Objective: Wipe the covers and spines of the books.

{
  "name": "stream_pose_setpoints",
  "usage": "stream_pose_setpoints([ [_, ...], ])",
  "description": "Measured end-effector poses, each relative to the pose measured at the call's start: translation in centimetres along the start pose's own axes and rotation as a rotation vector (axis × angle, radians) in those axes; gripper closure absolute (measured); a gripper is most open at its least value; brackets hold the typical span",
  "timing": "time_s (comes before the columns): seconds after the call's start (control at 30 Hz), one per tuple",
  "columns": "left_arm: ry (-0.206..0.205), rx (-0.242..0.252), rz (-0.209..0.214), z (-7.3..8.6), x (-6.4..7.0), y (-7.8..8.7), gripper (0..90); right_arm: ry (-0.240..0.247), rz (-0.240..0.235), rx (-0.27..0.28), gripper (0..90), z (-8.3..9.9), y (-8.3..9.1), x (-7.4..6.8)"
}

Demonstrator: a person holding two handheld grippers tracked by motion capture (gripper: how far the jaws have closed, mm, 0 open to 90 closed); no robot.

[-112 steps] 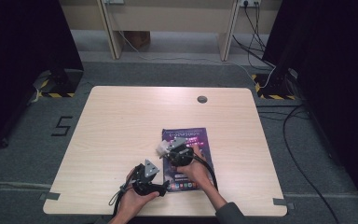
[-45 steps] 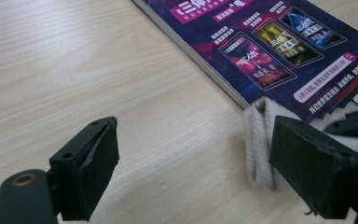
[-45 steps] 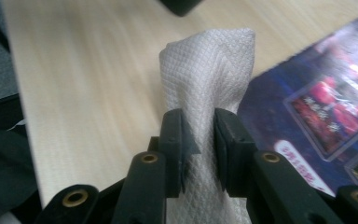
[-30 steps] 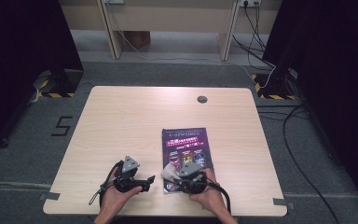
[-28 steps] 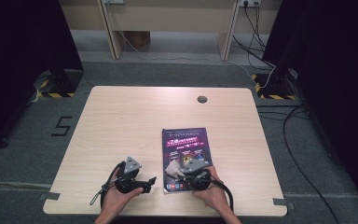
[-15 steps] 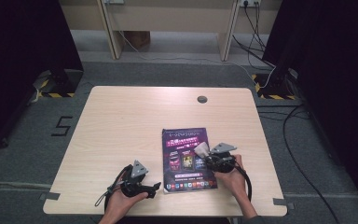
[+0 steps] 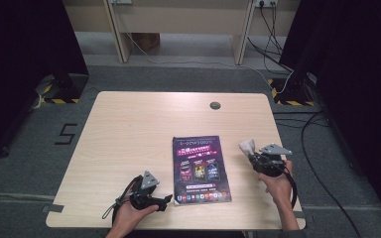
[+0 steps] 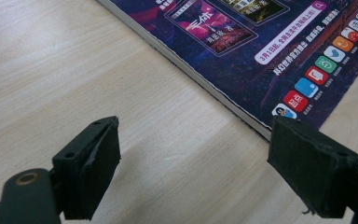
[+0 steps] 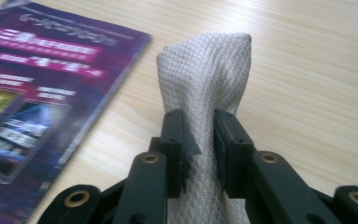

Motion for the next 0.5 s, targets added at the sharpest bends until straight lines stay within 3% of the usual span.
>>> stream_pose_setpoints([
  [0.27, 0.002, -0.003, 0.003, 0.0, 0.0, -0.1, 16.2, -0.007, 0.084, -0.057, 74.1, 1.6, -0.5, 2.8],
  [0.37, 0.000, -0.005, 0.004, 0.1, 0.0, -0.1, 16.2, -0.022, 0.087, -0.080, 74.2, 2.2, -0.8, 3.3],
  [0.5, 0.000, -0.007, 0.006, 0.1, 0.0, -0.1, 16.2, 0.007, 0.103, -0.106, 75.7, 2.7, -1.2, 3.6],
])
Point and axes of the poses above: each handheld gripper's, and its own axes: y roughly backward along the jaws, z roughly out of its underside, x roughly to its right, the point moved 8 cm from there along -y, roughly forward along the jaws, and after that the axes turned 9 degrees about z, right-handed, at the moved point
